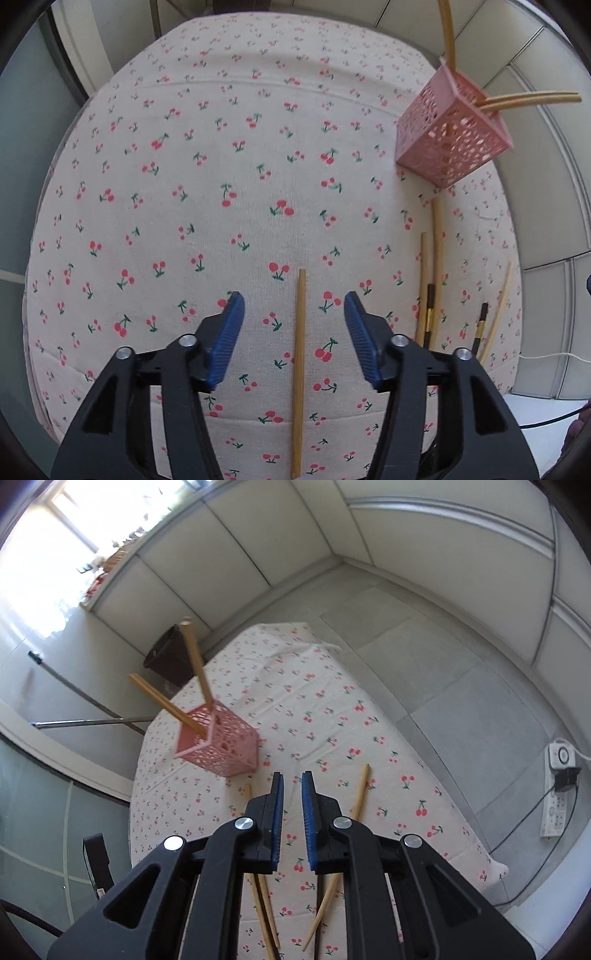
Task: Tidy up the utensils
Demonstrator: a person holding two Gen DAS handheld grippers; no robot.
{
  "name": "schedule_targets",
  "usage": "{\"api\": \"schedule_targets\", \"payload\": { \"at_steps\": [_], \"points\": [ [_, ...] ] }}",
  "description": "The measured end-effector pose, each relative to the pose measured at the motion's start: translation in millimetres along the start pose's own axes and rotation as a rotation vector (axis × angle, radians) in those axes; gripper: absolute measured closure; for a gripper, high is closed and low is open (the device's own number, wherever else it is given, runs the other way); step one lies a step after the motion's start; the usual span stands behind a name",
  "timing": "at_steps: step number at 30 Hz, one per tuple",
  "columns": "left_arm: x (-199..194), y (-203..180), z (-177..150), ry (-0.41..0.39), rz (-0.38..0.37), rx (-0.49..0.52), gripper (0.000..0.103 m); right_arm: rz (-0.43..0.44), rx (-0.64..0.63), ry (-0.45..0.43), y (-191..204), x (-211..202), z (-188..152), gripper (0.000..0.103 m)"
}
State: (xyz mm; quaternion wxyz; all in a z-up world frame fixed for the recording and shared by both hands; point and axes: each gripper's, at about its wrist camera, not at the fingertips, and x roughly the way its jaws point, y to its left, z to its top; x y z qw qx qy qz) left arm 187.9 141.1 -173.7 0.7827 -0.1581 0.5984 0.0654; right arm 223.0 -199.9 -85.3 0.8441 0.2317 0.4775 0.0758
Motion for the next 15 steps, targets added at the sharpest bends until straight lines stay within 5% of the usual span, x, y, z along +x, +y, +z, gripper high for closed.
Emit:
{"api": "schedule_targets", "payload": {
  "at_steps": [2,4,6,10,15],
  "points": [
    [11,-3,-3,0.034,0.022,0.005,0.047,-0.04,0.02,0.032,-7,9,0,0.076],
    [23,-8,-7,0.062,0.053,0.017,0.047,-0.097,0.022,0.043,-12,17,-2,0.052],
    [25,-16,-12,0.027,0.112,0.063,0.046,-0.144,0.021,0.071,-16,29,-2,0.043],
    [29,-26,-18,-0.009,0.17,0.113,0.048,-0.215,0.066,0.128,-35,53,-4,0.031],
    [28,-35,-20,-0.021,0.169,0.152,0.076,-0.29,0.142,0.166,-65,78,-5,0.029]
  ]
}}
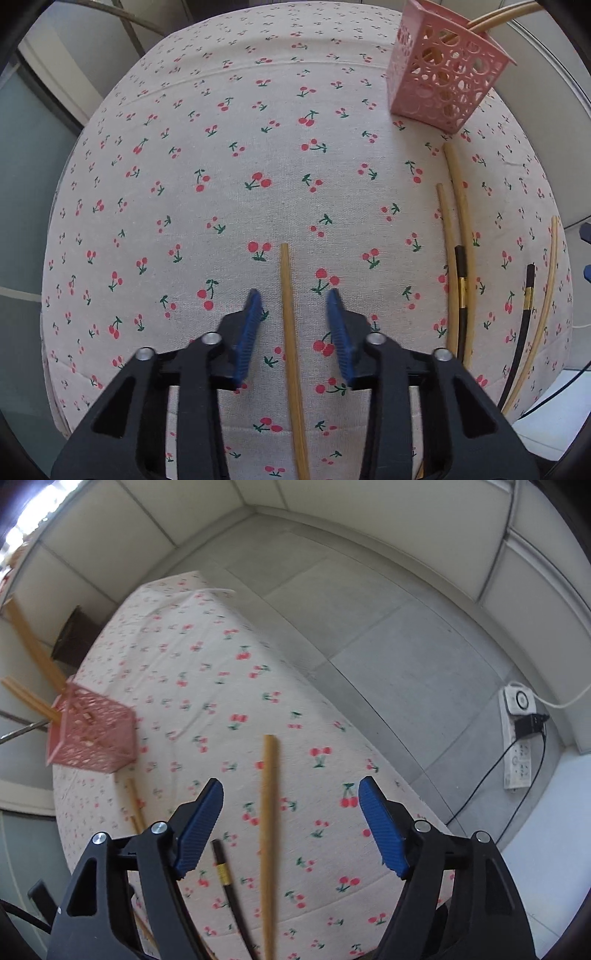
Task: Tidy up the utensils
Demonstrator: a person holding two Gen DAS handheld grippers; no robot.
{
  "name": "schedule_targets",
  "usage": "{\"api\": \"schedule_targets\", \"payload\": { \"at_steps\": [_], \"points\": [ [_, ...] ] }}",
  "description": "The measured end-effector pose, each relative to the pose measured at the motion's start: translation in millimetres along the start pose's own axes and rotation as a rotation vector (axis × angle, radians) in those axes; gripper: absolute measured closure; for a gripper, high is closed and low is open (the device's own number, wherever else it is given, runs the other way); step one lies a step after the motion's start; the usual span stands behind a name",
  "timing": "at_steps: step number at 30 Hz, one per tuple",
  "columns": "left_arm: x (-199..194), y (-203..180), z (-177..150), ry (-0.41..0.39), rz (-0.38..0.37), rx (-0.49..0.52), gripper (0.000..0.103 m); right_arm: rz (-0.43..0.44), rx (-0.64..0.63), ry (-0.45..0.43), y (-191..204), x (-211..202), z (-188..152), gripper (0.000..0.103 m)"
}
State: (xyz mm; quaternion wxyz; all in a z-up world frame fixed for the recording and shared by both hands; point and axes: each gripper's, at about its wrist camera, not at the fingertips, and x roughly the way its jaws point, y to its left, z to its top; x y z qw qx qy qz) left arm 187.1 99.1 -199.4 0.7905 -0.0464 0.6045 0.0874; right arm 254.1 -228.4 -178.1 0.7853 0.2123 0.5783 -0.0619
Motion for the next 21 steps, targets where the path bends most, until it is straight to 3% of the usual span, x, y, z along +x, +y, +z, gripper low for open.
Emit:
{"api": "schedule_targets", "payload": {
  "at_steps": [3,4,8,14,21],
  "points": [
    [1,-10,3,-0.005,-0.002,0.014,0.096,-0.017,0.028,0.007,-7,11,2,0.029],
    [1,-12,4,-0.004,-0.007,0.021,0.098,-0.021,0.03,0.009,-6,13,3,0.029],
    [1,-17,6,-0.012,-0.007,0.049,0.098,-0.029,0.025,0.017,2,21,3,0.029],
    [-18,-1,8,-0.039,-0.059,0.01,0.098,-0.077,-0.003,0.02,23,35,4,0.029],
    [-40,12,9,-0.099,-0.078,-0.009,0.098,-0.219,-0.095,-0.041,47,49,1,0.022]
  ]
}}
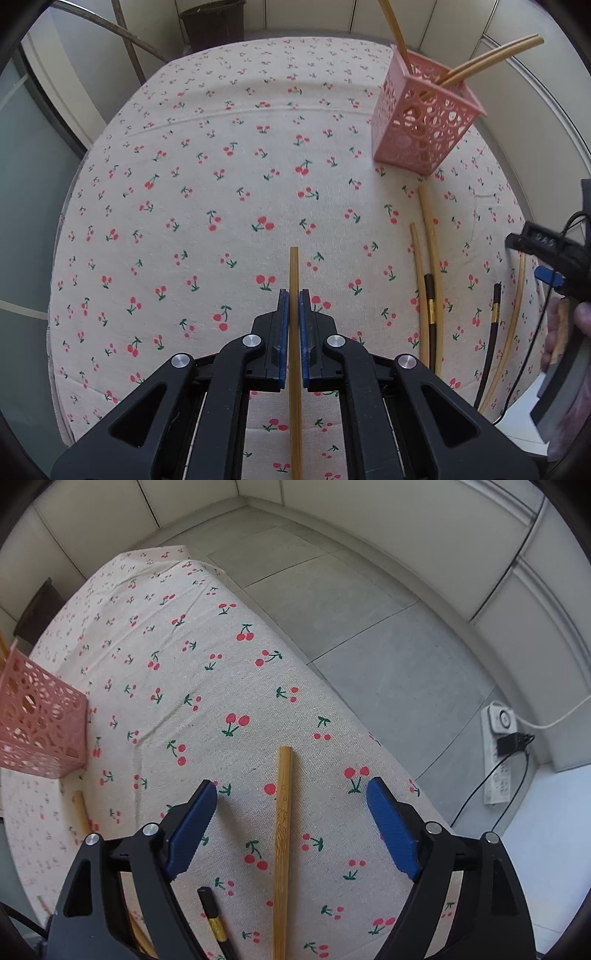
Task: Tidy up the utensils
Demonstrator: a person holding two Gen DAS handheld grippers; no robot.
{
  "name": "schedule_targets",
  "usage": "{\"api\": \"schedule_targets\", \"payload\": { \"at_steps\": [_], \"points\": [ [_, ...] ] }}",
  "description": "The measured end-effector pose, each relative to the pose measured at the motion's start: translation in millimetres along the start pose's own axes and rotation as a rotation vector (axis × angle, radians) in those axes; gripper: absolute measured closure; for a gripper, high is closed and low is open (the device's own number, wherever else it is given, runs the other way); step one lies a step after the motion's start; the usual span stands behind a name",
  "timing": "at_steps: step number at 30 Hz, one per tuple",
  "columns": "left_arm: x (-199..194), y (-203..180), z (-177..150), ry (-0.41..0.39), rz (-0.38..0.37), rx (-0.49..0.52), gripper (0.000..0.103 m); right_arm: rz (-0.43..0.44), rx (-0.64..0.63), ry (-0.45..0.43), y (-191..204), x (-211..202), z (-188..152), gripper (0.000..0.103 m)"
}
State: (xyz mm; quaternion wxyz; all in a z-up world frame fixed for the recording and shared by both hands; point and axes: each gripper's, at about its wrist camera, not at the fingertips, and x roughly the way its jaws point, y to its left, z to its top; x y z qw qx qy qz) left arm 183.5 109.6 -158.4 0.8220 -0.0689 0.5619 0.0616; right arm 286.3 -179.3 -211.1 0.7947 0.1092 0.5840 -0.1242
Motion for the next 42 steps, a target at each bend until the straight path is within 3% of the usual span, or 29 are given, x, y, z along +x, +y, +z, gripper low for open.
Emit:
{"api": "schedule_targets", "payload": {
  "at_steps": [2,4,5,11,13,23,33,42],
  "points": [
    [-3,3,2,-0.004,-0.008,-0.008,0.098,-0.034,-0.017,-0.018,5,-1,-3,0.029],
    [-2,7,5,-0.008,-0.011,-0.014,0.098,-0.035,-0.029,-0.031,9,-4,-3,0.046],
    [-1,10,6,-0.008,-0.012,-0.018,0.098,-0.034,-0.035,-0.033,9,-6,-2,0.049],
    [-6,11,5,-0.018,-0.012,-0.024,0.098,-0.017,-0.039,-0.051,6,-9,0,0.079],
    [-6,11,4,-0.023,-0.01,-0.023,0.098,0.016,-0.042,-0.049,7,-9,1,0.095],
    [-18,20,8,-0.074,-0.027,-0.055,0.098,0.222,-0.058,-0.073,20,-39,-2,0.095],
    [-77,21,10,-0.268,-0.177,-0.07,0.098,0.427,-0.148,-0.212,6,-127,-20,0.095],
    [-147,18,-5,-0.427,-0.206,-0.034,0.098,0.615,-0.223,-0.294,-20,-197,-39,0.095]
  ]
}}
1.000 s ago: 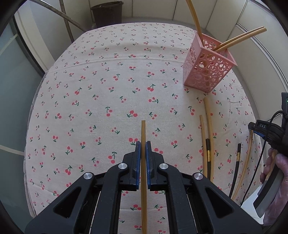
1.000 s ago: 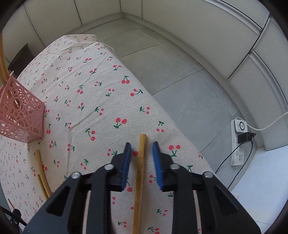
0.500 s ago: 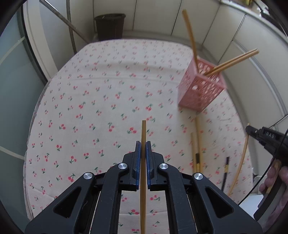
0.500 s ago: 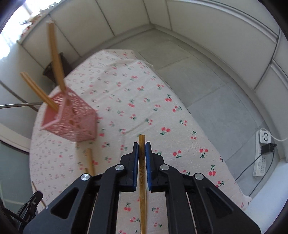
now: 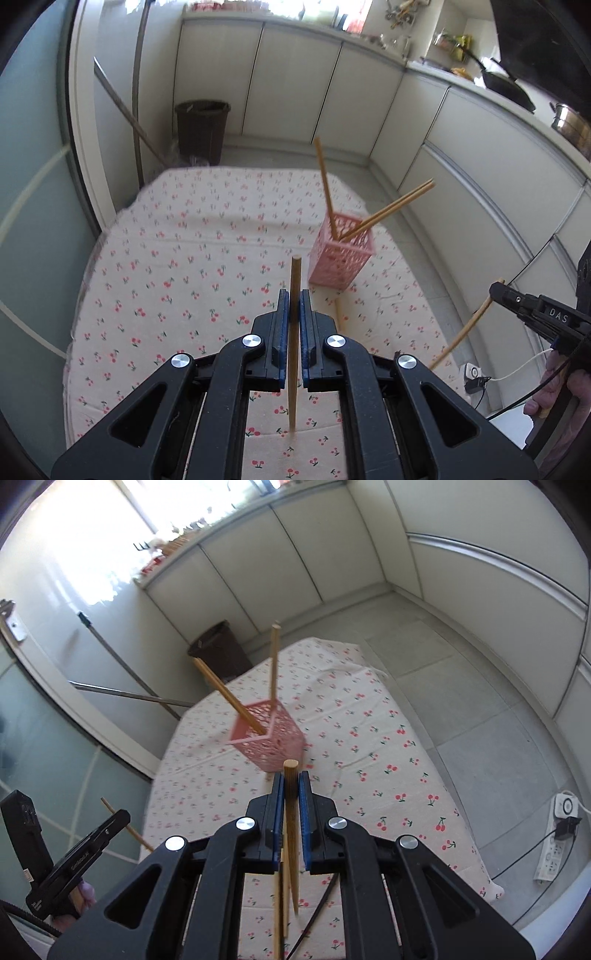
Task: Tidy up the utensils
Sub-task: 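Carry the left gripper's stick over the pink holder and lower it in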
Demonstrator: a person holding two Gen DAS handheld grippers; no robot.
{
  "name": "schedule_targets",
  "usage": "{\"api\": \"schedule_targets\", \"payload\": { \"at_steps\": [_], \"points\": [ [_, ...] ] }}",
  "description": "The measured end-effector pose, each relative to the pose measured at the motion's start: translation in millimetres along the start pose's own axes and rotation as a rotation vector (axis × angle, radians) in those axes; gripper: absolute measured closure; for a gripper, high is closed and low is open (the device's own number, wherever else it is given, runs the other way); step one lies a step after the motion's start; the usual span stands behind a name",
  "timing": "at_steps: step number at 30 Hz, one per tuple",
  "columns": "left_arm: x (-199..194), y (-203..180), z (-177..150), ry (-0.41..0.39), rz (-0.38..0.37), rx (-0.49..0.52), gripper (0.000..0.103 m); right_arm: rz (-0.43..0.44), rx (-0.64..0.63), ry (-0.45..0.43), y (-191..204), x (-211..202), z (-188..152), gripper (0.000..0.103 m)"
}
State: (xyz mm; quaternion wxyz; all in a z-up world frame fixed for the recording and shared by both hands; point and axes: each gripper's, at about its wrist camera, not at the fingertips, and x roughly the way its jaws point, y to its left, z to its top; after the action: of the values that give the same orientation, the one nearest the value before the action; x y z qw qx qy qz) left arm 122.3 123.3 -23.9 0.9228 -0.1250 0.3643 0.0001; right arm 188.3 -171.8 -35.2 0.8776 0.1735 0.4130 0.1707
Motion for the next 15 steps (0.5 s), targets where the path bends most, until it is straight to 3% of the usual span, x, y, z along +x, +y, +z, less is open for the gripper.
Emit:
{"api": "schedule_targets", "payload": {
  "at_steps": [7,15],
  "points": [
    [-39,-24,44,-0.133,-0.036,0.001,0.098,0.086,0.041,-0.052,-1,-25,15,0.095],
    [-23,-66,125,-0.188,-0.003,0.031,0.098,0.12,0.129,-0.081,-20,-32,31,0.095]
  ]
}}
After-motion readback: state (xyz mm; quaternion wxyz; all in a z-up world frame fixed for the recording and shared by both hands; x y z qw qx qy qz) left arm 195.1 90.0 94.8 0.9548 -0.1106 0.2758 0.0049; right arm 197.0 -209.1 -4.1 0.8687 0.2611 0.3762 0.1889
